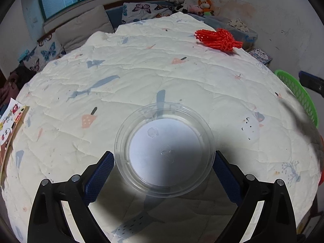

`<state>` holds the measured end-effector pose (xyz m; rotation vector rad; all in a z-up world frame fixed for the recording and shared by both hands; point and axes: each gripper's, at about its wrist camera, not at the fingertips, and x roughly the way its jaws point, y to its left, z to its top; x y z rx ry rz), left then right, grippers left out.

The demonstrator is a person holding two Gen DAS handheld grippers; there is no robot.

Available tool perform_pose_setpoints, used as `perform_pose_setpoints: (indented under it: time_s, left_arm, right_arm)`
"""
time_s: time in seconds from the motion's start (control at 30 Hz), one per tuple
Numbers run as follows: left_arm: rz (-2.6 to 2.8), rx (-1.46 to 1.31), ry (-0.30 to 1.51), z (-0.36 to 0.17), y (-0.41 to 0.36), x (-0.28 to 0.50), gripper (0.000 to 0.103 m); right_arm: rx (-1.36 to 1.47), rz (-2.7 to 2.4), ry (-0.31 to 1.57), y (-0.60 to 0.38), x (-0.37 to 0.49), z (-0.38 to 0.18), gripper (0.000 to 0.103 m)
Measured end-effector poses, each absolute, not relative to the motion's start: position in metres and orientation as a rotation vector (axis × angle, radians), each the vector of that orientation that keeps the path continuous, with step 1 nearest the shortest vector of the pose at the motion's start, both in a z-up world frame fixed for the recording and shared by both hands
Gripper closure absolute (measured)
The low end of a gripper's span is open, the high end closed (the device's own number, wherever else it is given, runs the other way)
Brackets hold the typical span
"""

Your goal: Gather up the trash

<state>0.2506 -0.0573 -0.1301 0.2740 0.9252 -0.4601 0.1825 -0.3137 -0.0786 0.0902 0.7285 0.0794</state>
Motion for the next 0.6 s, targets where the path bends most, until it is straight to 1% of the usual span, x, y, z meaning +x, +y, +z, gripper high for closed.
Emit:
perform_pose_setpoints:
  time_s: [0.07, 0.2, 0.5, 0.6]
  left_arm:
    - [-0.463, 0.27, 0.916, -0.129, -0.056, 0.249, 0.014]
    - [-0.454, 0.259, 0.885, -0.123, -0.055, 0.246, 0.015]
    - [-0.446, 0.207, 0.878, -0.111, -0.043, 0.24, 0.015]
    - [-0.444, 0.189, 0.872, -0.105, -0.036, 0.238, 0.015]
  right_arm:
    - [0.08, 0.09, 0.728, -0.311, 0.191, -0.079, 0.032]
    - [0.079, 0.105, 0.739, -0.309, 0.214, -0.08, 0.032]
    - [0.1, 0.085, 0.752, -0.317, 0.292, -0.086, 0.033]
    - [0.104, 0.073, 0.769, -0.319, 0.316, -0.09, 0.034]
